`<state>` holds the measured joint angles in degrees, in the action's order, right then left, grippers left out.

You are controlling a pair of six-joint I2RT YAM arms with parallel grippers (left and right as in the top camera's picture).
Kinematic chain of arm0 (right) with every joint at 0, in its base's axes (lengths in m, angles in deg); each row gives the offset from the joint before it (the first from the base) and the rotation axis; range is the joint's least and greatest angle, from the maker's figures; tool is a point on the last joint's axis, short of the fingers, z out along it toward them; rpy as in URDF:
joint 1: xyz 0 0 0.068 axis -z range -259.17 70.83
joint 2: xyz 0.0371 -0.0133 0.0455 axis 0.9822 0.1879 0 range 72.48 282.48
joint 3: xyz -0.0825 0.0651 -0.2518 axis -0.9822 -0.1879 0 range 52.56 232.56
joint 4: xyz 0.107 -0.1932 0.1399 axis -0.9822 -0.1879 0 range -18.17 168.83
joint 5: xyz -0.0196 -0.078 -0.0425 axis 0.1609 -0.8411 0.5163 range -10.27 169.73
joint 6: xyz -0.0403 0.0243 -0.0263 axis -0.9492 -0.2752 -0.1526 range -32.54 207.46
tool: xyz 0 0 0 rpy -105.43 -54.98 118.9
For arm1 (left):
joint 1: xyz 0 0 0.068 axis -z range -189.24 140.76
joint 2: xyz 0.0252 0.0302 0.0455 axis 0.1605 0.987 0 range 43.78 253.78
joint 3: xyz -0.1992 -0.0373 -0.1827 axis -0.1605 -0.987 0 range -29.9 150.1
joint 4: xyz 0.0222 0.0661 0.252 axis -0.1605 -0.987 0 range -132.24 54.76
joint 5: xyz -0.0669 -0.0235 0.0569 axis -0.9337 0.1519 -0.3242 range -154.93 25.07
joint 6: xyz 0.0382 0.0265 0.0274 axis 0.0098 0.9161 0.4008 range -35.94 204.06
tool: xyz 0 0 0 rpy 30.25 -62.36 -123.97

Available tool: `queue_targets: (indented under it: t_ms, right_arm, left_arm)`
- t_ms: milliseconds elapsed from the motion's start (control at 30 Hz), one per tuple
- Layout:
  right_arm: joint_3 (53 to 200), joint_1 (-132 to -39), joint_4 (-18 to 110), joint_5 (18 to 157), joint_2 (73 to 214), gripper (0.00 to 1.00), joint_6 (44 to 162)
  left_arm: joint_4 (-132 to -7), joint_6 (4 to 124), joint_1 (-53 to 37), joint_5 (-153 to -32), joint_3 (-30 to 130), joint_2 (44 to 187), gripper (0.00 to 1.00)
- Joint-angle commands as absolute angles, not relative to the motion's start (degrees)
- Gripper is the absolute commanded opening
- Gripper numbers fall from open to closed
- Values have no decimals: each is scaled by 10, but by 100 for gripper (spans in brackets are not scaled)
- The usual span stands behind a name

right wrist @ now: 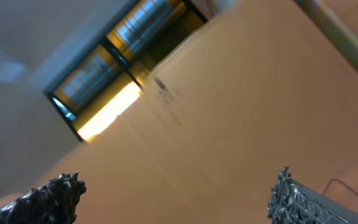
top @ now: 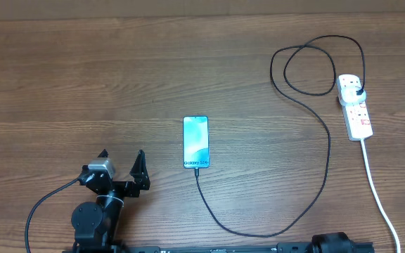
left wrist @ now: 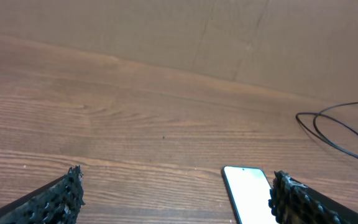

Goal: Plug charger to phone and switch on socket

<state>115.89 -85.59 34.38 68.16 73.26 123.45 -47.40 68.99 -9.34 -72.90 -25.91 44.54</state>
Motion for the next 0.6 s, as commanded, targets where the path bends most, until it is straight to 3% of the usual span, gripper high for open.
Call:
queue_targets:
  t_ms: [0,333,567]
  right_arm:
    - [1025,-858,397,677,733,100,1235]
    - [689,-858,658,688,733,100,1235]
    - [617,-858,681,669,733,100,1235]
  left_arm:
    - [-473,686,-96,-734,-262,442,100]
    - [-473,686,-96,-734,-261,442,100]
    - [-473,686,-96,-734,-262,442,99]
